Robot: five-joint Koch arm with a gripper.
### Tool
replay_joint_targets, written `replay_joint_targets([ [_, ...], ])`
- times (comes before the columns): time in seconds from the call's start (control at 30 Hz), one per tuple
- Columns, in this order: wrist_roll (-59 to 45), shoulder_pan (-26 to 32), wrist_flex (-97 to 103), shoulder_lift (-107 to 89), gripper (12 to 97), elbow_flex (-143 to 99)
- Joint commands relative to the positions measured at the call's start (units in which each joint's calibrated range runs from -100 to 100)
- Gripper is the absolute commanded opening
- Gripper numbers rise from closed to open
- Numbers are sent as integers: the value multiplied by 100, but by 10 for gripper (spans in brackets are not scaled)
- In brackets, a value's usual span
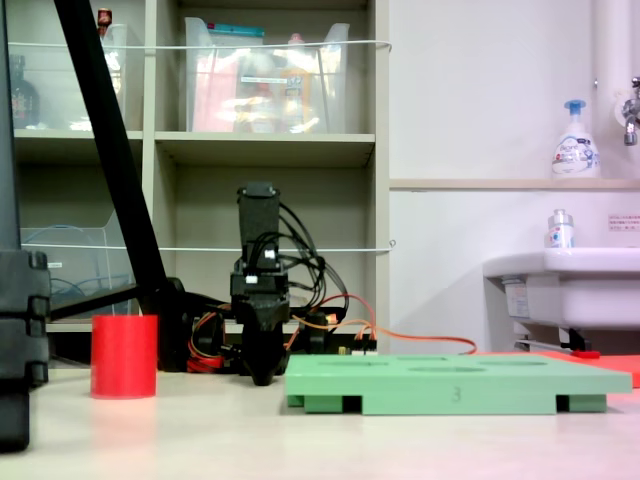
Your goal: Put the cylinder block into the corresponding hole
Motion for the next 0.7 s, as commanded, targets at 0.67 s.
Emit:
replay_joint_targets([
  [0.67,10,-24,-365,-41,498,-157],
])
